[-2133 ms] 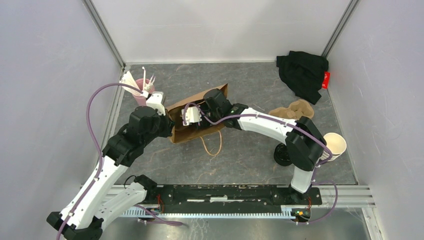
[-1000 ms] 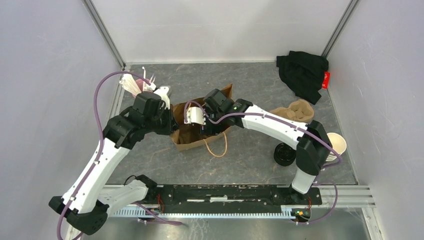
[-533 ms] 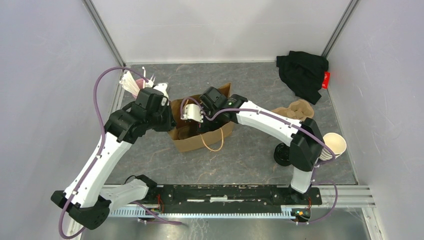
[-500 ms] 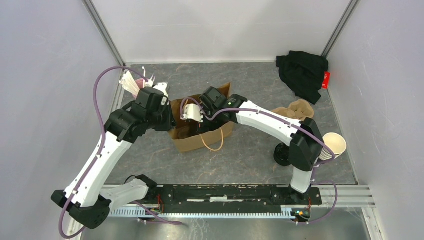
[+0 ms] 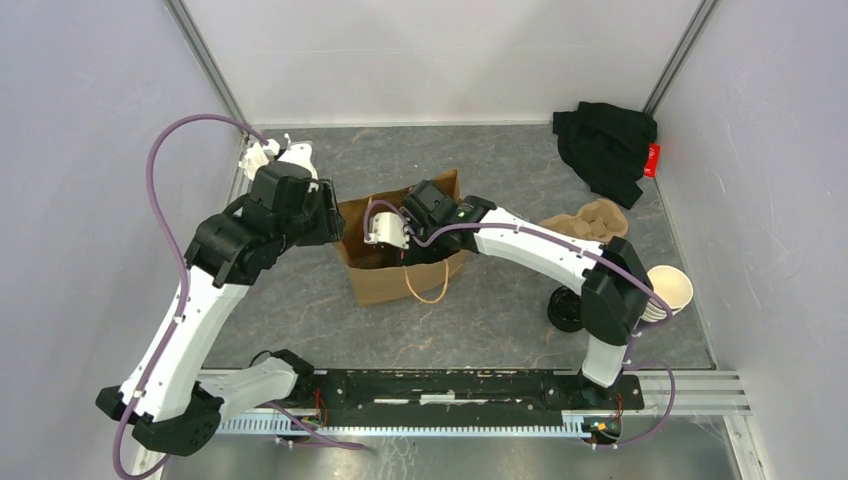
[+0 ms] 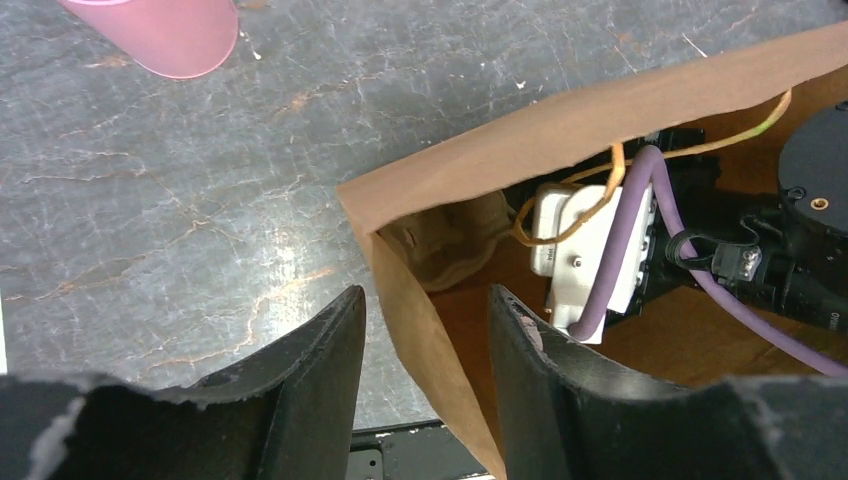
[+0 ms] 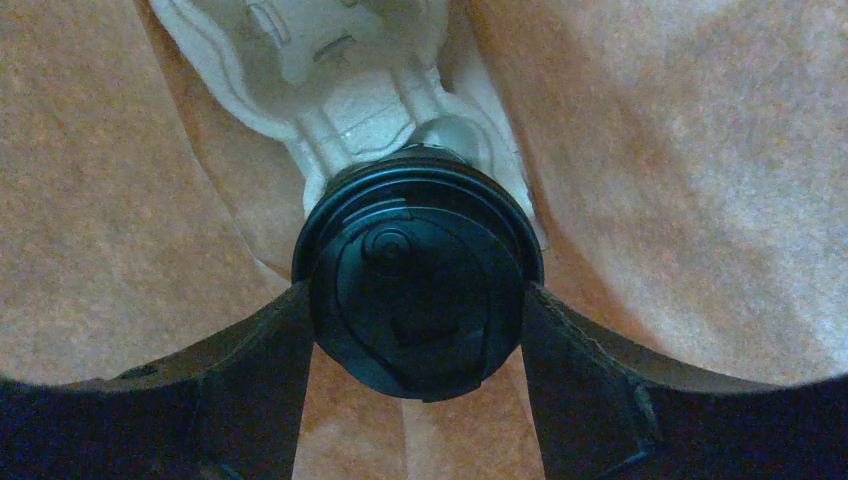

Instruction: Pack the takeout coffee

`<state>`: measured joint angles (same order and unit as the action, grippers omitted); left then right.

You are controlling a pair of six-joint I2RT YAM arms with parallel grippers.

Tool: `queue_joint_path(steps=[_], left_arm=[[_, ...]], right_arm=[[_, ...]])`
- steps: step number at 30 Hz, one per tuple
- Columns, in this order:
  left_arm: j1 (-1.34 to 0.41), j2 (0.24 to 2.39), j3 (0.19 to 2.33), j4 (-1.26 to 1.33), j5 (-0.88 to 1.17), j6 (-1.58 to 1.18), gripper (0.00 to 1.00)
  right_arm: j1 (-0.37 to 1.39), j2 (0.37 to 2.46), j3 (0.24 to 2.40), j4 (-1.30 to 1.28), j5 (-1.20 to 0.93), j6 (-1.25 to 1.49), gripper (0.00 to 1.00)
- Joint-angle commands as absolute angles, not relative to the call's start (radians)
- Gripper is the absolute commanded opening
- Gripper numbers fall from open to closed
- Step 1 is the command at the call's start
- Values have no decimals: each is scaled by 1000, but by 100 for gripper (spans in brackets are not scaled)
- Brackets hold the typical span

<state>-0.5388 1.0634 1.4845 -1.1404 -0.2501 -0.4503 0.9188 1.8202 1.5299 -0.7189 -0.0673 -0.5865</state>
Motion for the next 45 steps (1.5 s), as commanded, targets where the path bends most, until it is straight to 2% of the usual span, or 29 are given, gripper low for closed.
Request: queue_joint_path(steps=[1, 9, 17, 31, 35, 36, 45], left_arm=[[-540, 1032, 1532, -1136, -326, -415, 55], [-540, 1011, 1537, -1112, -332, -405, 55], [-540, 971, 1542, -1102, -347, -407, 55], [-540, 923, 1507, -1077, -344, -405, 55], [-540, 913, 1496, -1071, -337, -406, 55], [-540, 910, 1495, -1071, -335, -406, 55], [-540, 896, 1482, -1056, -316, -397, 55]], right_arm=[[902, 1921, 1407, -874, -41, -546, 0], [878, 2000, 1403, -871, 22, -552, 0], [883, 2007, 1557, -936, 2, -540, 0], [934, 1943, 1716, -958, -66, -427, 64], [941, 1936, 1766, -982, -65, -411, 88], [942, 1936, 1782, -990, -64, -406, 98], [955, 1868, 1837, -1011, -41, -347, 98]])
